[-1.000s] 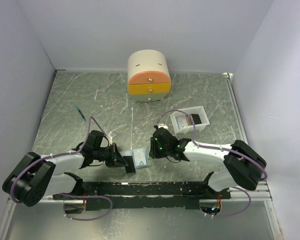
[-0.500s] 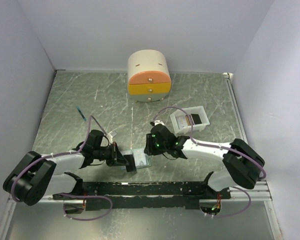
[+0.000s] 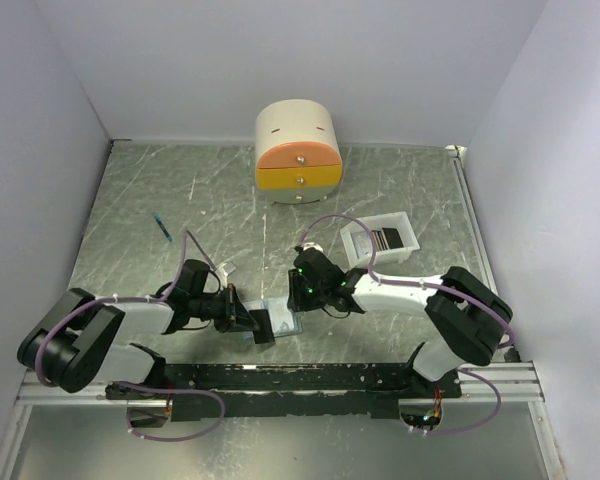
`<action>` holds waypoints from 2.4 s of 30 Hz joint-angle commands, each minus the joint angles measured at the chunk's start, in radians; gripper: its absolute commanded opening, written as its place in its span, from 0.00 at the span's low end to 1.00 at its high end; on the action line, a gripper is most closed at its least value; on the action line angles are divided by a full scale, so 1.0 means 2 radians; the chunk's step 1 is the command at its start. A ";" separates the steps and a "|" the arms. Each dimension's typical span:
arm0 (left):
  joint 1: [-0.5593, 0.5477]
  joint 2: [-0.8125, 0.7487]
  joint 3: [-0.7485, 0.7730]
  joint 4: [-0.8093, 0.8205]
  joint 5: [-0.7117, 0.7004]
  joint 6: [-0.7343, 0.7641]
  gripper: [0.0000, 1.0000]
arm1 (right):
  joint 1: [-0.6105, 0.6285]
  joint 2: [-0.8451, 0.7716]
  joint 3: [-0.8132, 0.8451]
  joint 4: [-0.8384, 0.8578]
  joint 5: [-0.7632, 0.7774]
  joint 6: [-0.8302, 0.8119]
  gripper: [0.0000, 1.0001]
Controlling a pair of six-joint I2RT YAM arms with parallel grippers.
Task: Put the credit cards into the card holder
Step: Insert the credit card into the card holder.
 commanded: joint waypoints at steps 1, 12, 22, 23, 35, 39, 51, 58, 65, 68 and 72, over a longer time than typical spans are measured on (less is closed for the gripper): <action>0.003 0.027 0.008 0.038 0.010 0.004 0.07 | -0.001 -0.004 -0.013 -0.017 0.015 -0.005 0.34; 0.004 0.044 0.014 0.033 0.008 -0.012 0.07 | -0.001 -0.014 -0.024 -0.019 0.021 -0.008 0.32; 0.015 0.070 0.047 -0.024 0.011 0.013 0.07 | -0.001 -0.015 -0.030 -0.020 0.022 -0.012 0.31; 0.016 0.073 0.050 -0.021 0.015 0.014 0.07 | -0.001 -0.017 -0.030 -0.020 0.024 -0.012 0.31; 0.016 0.073 0.052 0.028 0.074 0.003 0.07 | -0.001 -0.025 -0.033 -0.020 0.025 -0.014 0.29; 0.016 0.056 0.058 0.013 0.072 0.010 0.07 | -0.001 -0.029 -0.036 -0.019 0.025 -0.013 0.29; 0.016 0.093 0.065 -0.010 0.060 0.024 0.07 | -0.001 -0.035 -0.035 -0.023 0.027 -0.013 0.28; 0.016 0.105 0.071 -0.013 0.056 0.033 0.07 | -0.001 -0.040 -0.036 -0.023 0.028 -0.013 0.28; 0.016 0.132 0.078 0.008 0.070 0.038 0.07 | -0.002 -0.033 -0.036 -0.019 0.024 -0.014 0.28; 0.016 0.142 0.077 0.028 0.078 0.035 0.07 | -0.001 -0.032 -0.036 -0.017 0.024 -0.016 0.28; 0.016 0.153 0.091 0.007 0.075 0.061 0.07 | -0.001 -0.029 -0.034 -0.020 0.026 -0.019 0.28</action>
